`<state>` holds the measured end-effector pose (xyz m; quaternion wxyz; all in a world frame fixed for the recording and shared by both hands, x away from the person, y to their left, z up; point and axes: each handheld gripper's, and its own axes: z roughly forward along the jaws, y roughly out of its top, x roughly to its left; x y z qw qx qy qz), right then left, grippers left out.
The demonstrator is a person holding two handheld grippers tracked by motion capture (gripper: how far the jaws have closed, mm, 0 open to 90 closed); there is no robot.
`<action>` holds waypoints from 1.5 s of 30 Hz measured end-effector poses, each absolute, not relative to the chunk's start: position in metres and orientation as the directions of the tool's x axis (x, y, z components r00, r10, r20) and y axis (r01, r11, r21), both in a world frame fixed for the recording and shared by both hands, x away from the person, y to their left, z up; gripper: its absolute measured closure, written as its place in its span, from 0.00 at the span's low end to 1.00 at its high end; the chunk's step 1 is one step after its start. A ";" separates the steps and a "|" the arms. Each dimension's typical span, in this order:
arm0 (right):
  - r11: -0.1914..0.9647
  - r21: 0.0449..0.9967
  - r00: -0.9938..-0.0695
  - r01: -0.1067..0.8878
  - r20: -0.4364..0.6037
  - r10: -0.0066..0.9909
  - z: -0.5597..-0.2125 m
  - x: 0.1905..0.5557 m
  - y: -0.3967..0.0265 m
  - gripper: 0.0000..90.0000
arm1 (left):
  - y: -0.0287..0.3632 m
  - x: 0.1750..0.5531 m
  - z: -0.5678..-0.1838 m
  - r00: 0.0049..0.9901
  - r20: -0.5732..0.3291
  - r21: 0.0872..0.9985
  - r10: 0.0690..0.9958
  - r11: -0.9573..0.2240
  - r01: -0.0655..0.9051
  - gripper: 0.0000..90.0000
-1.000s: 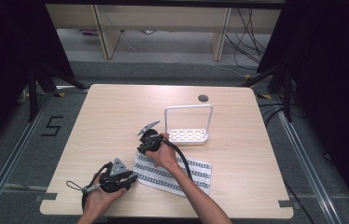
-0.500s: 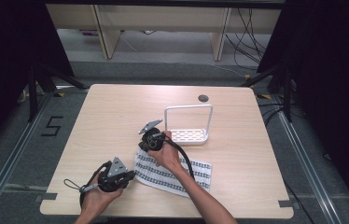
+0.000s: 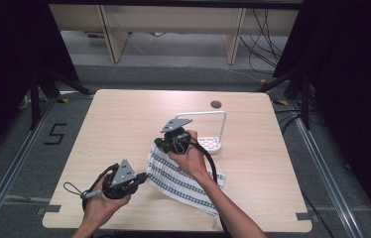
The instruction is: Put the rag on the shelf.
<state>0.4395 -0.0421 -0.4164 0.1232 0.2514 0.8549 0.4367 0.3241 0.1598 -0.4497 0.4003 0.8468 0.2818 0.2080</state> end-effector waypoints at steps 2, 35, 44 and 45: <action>0.484 0.814 -0.840 0.322 0.009 0.543 -0.412 0.437 -0.045 0.98 | 0.158 0.325 -0.441 0.760 0.139 0.796 0.635 -0.528 0.296 0.97; 0.341 0.916 -0.699 0.210 -0.103 0.707 -0.269 0.406 -0.167 0.99 | 0.101 0.397 -0.273 0.804 0.224 0.825 0.551 -0.546 0.145 0.97; 0.341 0.912 -0.660 0.229 -0.112 0.743 -0.264 0.420 -0.176 0.99 | 0.091 0.417 -0.265 0.798 0.198 0.833 0.570 -0.526 0.169 0.97; 0.334 0.915 -0.661 0.227 -0.108 0.743 -0.262 0.421 -0.177 0.99 | 0.090 0.421 -0.262 0.794 0.191 0.839 0.577 -0.516 0.173 0.97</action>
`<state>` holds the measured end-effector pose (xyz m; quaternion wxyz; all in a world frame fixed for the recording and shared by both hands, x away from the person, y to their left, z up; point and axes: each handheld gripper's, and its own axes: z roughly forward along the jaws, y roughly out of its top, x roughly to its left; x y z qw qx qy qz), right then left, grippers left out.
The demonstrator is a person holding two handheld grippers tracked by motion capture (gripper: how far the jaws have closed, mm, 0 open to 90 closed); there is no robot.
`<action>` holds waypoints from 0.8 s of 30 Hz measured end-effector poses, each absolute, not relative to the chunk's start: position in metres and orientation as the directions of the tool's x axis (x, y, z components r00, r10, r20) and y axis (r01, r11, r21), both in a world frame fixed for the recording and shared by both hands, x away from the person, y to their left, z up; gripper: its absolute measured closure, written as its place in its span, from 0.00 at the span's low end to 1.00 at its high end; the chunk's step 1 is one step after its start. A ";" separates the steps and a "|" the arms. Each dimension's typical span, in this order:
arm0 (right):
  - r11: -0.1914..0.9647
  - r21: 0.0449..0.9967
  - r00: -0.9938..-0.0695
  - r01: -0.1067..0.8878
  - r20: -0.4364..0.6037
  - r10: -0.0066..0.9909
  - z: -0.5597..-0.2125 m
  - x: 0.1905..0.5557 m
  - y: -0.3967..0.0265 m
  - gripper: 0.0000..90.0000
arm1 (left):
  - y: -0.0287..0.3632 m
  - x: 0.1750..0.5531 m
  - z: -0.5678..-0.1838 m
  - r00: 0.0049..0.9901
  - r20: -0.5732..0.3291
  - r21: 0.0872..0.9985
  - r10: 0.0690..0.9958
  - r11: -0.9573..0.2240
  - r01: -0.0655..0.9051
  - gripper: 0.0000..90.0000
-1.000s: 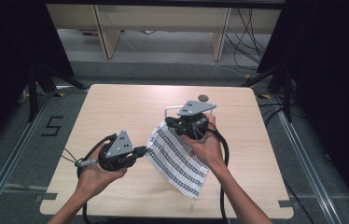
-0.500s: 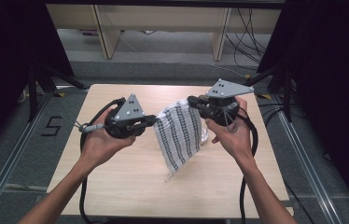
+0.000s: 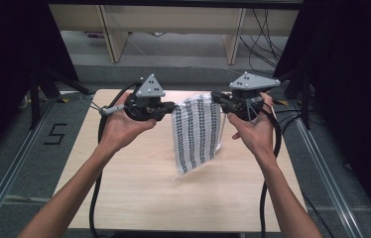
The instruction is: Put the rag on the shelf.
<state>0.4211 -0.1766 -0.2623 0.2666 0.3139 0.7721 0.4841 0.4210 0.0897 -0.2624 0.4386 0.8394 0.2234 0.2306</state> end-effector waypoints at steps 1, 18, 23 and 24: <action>0.329 0.917 -0.651 0.227 -0.108 0.751 -0.261 0.422 -0.177 0.99 | 0.090 0.421 -0.262 0.794 0.191 0.839 0.577 -0.516 0.173 0.97; 0.321 0.916 -0.609 0.238 -0.116 0.784 -0.246 0.462 -0.179 0.98 | 0.080 0.469 -0.251 0.761 0.141 0.848 0.634 -0.473 0.237 0.97; 0.308 0.916 -0.588 0.258 -0.104 0.802 -0.244 0.473 -0.181 0.98 | 0.074 0.480 -0.246 0.750 0.135 0.854 0.648 -0.460 0.244 0.97; 0.307 0.914 -0.584 0.264 -0.102 0.805 -0.244 0.475 -0.182 0.98 | 0.073 0.482 -0.246 0.746 0.136 0.857 0.652 -0.456 0.242 0.97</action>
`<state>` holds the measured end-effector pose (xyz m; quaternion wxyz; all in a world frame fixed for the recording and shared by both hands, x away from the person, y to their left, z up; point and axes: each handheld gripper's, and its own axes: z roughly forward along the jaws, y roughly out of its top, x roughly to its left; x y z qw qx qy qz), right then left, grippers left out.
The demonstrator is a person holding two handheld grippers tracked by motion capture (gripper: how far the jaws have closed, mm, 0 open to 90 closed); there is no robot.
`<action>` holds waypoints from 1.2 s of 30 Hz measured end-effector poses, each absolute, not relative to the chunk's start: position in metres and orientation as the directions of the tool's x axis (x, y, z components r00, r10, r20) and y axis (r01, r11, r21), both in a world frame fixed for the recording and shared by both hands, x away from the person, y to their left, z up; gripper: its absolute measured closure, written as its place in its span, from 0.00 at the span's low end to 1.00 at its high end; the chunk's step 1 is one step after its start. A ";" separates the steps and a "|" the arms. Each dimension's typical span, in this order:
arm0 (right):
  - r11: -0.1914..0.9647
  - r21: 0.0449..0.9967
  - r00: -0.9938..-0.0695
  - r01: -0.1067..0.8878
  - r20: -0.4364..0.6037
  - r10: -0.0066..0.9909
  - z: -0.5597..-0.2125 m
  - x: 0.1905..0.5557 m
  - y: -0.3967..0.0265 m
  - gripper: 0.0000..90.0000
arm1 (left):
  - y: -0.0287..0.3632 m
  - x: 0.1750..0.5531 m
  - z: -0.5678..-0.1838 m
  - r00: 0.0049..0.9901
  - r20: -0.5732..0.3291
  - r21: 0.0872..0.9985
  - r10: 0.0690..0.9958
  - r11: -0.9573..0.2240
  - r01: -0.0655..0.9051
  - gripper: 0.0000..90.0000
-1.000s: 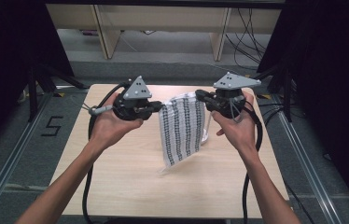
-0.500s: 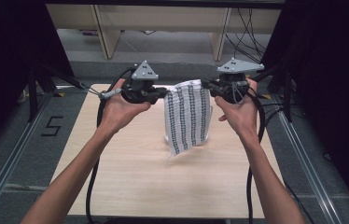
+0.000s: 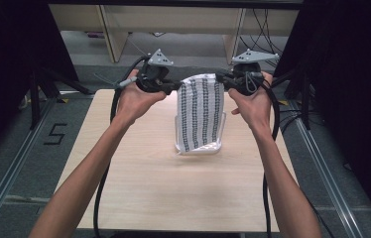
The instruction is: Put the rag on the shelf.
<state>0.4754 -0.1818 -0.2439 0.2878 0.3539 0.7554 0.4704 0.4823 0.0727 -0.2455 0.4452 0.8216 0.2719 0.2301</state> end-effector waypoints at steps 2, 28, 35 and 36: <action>0.301 0.914 -0.581 0.272 -0.093 0.809 -0.243 0.480 -0.183 0.98 | 0.072 0.485 -0.245 0.744 0.131 0.859 0.655 -0.450 0.245 0.97; 0.249 0.897 -0.530 0.365 -0.020 0.848 -0.253 0.523 -0.185 0.98 | 0.060 0.526 -0.252 0.692 0.065 0.859 0.719 -0.393 0.327 0.97; 0.247 0.885 -0.522 0.393 -0.006 0.853 -0.263 0.536 -0.184 0.98 | 0.058 0.533 -0.259 0.683 0.081 0.849 0.726 -0.409 0.334 0.97; 0.238 0.884 -0.510 0.403 0.001 0.860 -0.264 0.537 -0.183 0.98 | 0.057 0.536 -0.261 0.678 0.074 0.851 0.731 -0.401 0.340 0.97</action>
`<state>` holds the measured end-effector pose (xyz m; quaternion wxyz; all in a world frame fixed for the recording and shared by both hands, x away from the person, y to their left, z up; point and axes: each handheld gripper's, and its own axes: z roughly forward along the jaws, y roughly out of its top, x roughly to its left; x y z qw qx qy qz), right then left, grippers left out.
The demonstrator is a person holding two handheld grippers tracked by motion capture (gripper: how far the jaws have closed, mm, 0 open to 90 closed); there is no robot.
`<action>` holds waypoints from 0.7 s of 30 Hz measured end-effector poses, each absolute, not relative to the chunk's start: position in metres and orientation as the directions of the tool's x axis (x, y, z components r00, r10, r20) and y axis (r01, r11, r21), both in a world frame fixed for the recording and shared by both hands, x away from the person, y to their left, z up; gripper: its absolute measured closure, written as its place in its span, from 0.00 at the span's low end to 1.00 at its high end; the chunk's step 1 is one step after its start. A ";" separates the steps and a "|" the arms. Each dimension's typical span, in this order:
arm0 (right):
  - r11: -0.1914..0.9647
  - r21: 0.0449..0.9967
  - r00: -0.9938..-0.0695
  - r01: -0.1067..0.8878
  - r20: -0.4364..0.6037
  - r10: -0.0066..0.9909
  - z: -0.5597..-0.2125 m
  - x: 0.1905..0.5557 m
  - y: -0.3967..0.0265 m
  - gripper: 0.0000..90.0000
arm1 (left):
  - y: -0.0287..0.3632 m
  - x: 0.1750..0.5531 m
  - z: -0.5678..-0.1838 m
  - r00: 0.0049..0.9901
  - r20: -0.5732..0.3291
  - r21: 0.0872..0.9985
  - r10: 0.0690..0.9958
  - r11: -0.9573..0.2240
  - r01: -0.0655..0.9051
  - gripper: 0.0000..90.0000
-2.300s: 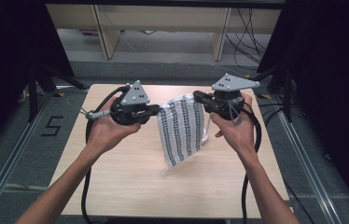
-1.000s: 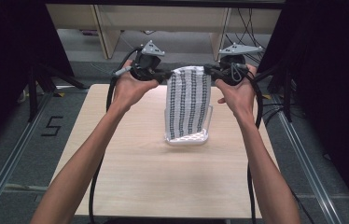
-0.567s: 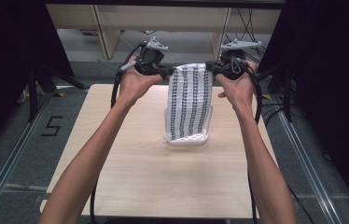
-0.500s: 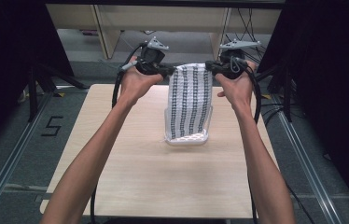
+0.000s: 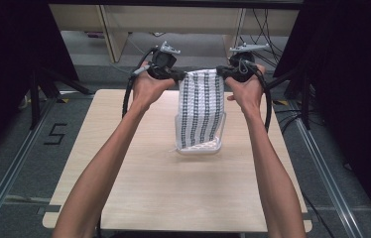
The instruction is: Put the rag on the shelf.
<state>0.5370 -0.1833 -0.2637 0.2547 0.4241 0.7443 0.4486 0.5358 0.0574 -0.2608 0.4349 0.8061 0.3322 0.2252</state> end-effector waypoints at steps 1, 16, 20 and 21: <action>0.233 0.885 -0.510 0.404 0.006 0.860 -0.265 0.539 -0.183 0.98 | 0.057 0.537 -0.262 0.676 0.072 0.850 0.734 -0.400 0.344 0.97; 0.235 0.867 -0.490 0.439 0.011 0.872 -0.280 0.555 -0.180 0.98 | 0.057 0.556 -0.284 0.663 0.047 0.835 0.747 -0.393 0.384 0.97; 0.236 0.859 -0.489 0.454 0.019 0.872 -0.284 0.560 -0.179 0.98 | 0.057 0.557 -0.287 0.663 0.047 0.832 0.747 -0.397 0.387 0.96; 0.234 0.857 -0.486 0.459 0.022 0.874 -0.285 0.560 -0.179 0.98 | 0.057 0.559 -0.291 0.660 0.037 0.833 0.750 -0.388 0.394 0.96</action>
